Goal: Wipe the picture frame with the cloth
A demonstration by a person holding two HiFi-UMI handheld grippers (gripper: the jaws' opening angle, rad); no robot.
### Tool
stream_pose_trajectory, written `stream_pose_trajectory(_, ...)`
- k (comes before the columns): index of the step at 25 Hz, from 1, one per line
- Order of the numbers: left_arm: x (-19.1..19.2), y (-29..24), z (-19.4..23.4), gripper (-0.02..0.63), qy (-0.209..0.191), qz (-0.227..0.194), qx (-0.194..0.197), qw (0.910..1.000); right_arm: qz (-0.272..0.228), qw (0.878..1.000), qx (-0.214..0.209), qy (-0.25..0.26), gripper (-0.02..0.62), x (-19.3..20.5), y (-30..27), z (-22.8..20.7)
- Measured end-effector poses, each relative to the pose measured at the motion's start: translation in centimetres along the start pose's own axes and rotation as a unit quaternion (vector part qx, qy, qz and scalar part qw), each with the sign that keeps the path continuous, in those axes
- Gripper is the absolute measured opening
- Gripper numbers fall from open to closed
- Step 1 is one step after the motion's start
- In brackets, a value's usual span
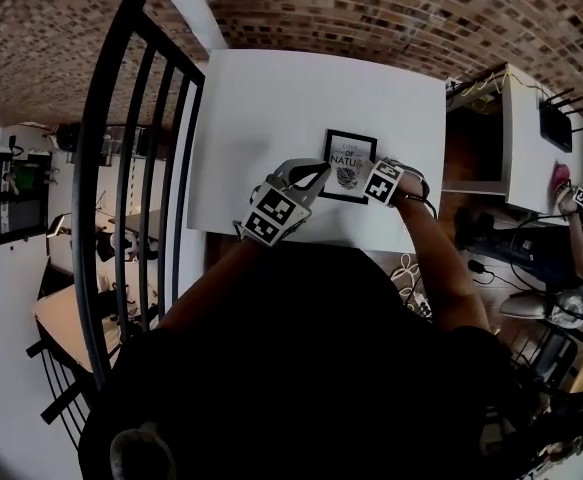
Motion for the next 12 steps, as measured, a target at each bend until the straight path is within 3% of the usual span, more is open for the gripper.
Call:
stream_pose_trajectory(5,-0.3,-0.3,0.1,0.002,0.001,-0.001,-0.002,1.0000,-0.003,1.000,0.001,-0.002,0.115,0.4,0.6,-0.1)
stream_pose_trajectory(12,-0.3,0.2,0.8,0.002,0.010,-0.001,-0.020,0.9998,-0.039,0.997,-0.004,0.059,0.115,-6.0,2.0,1.8)
Point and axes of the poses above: the fingertips, and each gripper's own axes: y backward along the fingers, z to its left, x out of its underside, the point moved 5 cm from there along y, backward along the fingers, and after that the axes turned 3 degrees about -x, right-handed, at the moved point
